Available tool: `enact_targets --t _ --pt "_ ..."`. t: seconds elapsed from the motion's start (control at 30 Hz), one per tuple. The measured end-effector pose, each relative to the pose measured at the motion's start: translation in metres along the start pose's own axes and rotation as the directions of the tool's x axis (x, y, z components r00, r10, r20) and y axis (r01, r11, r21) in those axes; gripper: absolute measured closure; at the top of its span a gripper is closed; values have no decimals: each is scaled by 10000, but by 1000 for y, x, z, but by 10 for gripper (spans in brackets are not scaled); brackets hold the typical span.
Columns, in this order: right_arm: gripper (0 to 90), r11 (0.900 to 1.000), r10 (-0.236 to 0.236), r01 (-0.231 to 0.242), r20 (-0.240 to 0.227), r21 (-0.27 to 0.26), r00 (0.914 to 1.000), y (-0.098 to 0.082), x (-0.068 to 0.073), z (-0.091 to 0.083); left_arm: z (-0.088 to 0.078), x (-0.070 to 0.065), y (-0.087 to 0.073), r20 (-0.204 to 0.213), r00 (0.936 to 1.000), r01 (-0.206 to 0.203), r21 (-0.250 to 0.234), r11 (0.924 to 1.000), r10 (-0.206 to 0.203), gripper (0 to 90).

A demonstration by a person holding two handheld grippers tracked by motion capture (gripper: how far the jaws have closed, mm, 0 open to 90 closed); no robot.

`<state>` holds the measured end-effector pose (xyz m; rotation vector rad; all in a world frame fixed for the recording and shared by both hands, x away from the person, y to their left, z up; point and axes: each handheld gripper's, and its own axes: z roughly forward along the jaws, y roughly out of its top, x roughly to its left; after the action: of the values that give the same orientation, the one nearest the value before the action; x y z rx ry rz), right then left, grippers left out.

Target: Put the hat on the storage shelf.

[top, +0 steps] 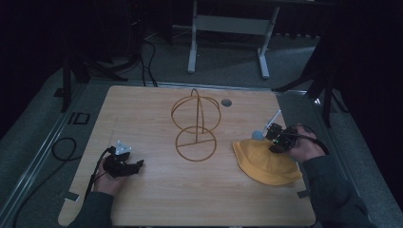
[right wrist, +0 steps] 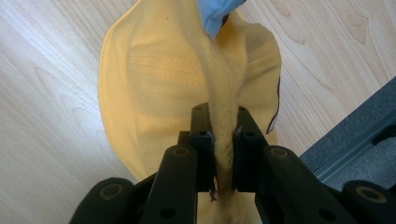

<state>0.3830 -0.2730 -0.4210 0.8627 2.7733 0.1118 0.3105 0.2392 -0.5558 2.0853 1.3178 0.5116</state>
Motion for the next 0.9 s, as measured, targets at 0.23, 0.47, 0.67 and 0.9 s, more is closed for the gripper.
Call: enact_targets --t 0.23,0.47,0.67,0.9 --pt "823 9995 -226 225 -40 -215 9997 1 -1 -12 0 0 0 -6 10000 -23 -2 10000 23 331" --pt "822 9984 -350 343 -142 -444 9993 4 -4 -28 0 0 0 -6 10000 -14 -12 10000 14 331" --pt "823 9977 -353 338 -240 -592 9991 6 -9 -39 0 0 0 -8 10000 -17 -14 10000 17 331" --pt "823 9958 -728 709 -323 -582 9968 12 -11 -48 0 0 0 -6 10000 7 -26 10000 -7 331"
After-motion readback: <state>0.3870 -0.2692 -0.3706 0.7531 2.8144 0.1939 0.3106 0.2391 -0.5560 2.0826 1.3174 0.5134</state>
